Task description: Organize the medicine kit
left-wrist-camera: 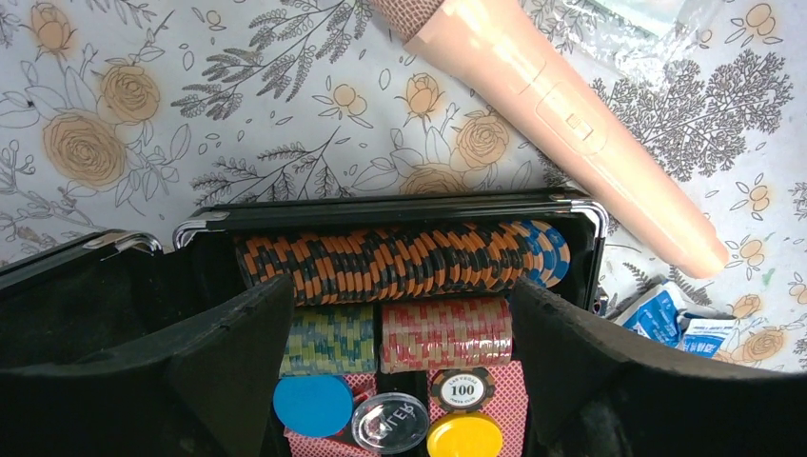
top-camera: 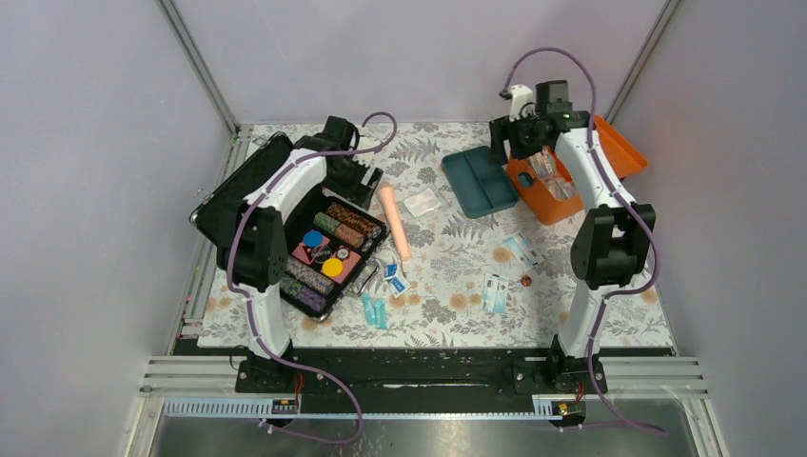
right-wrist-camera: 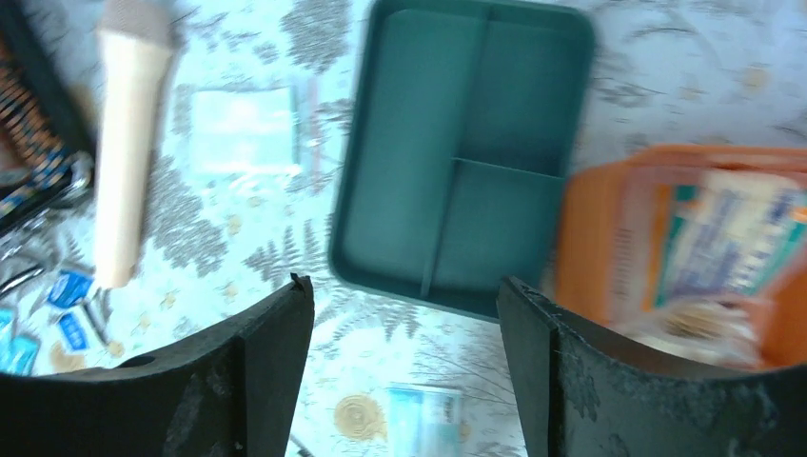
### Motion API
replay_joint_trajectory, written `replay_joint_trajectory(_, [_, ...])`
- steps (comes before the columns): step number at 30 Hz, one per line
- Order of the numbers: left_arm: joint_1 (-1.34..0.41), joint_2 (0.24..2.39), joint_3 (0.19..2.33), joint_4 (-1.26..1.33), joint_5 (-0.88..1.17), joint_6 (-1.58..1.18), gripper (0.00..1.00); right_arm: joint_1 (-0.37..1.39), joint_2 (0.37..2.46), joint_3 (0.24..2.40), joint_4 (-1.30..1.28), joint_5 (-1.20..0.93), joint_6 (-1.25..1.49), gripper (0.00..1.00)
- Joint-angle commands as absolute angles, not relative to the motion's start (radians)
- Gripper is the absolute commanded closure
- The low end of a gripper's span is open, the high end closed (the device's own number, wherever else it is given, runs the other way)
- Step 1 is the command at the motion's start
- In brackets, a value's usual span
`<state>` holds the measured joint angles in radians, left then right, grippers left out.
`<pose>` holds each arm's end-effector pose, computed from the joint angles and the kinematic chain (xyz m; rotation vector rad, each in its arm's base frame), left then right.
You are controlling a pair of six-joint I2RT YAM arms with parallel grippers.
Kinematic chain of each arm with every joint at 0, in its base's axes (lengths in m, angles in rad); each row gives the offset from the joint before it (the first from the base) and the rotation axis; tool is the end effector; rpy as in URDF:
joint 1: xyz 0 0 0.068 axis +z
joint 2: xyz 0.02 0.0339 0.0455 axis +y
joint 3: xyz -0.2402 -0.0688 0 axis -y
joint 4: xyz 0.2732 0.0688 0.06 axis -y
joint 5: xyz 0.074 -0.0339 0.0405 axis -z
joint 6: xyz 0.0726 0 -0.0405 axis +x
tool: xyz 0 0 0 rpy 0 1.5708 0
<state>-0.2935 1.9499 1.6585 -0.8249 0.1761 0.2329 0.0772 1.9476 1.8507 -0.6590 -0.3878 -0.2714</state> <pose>0.4287 -0.1428 0.1849 0.7506 2.5751 -0.2554 0.4853 0.0651 0.2733 -0.5843 2.2068 0.3494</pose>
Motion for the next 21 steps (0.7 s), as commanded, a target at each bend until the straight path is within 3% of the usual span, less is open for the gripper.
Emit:
replay_joint_trajectory(1, [-0.288, 1.89, 1.644, -0.796, 0.209, 0.286, 0.18, 0.136, 1.875, 1.793, -0.718, -0.475, -0.329, 0.24])
replay_joint_trajectory(10, [-0.317, 1.851, 1.486, -0.866, 0.343, 0.492, 0.18, 0.18, 1.851, 1.711, -0.719, -0.511, -0.292, 0.24])
replay_joint_trajectory(14, [-0.344, 1.79, 1.363, -0.774, 0.308, 0.533, 0.18, 0.18, 1.853, 1.707, -0.722, -0.511, -0.285, 0.24])
replay_joint_trajectory(21, [-0.372, 1.765, 1.348, -0.668, 0.293, 0.472, 0.18, 0.182, 1.829, 1.662, -0.724, -0.516, -0.264, 0.25])
